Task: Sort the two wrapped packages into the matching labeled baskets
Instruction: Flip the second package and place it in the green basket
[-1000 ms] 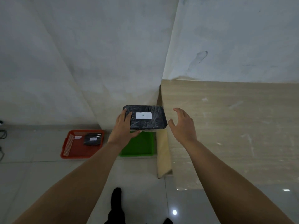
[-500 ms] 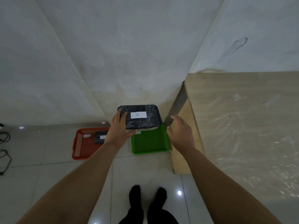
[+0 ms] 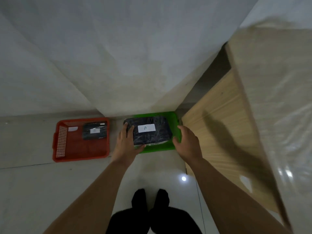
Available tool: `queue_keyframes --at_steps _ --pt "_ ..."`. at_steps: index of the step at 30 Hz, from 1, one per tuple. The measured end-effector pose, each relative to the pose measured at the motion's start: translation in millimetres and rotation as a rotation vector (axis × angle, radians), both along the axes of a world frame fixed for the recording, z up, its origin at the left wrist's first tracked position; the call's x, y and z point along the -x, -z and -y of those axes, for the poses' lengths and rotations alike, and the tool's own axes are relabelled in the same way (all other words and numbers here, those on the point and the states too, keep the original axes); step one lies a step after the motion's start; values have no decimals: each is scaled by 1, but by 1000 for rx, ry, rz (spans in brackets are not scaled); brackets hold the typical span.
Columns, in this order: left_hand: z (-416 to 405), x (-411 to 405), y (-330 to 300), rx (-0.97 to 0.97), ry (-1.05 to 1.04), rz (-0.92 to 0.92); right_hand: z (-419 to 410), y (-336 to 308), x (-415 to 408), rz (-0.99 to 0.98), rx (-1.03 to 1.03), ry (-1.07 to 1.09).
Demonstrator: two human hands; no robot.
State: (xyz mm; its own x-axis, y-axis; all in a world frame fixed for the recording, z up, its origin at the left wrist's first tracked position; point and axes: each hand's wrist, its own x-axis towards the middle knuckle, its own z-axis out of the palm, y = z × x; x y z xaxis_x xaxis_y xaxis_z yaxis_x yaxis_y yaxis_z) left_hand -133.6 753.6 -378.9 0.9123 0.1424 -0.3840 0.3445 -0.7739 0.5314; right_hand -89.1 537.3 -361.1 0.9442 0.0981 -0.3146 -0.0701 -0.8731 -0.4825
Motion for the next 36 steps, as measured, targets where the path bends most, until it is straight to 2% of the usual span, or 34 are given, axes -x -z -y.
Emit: queue_keyframes --at_steps 8,15,22,36 --pt "41 -32 237 5 5 16 25 216 -45 -18 80 -20" --pt "70 -78 388 -53 75 50 53 352 -94 -59 169 -80" --pt "91 -98 444 13 23 30 63 403 -106 -113 194 -101" --pt "114 -147 459 96 -50 3 73 407 -103 -74 167 -121"
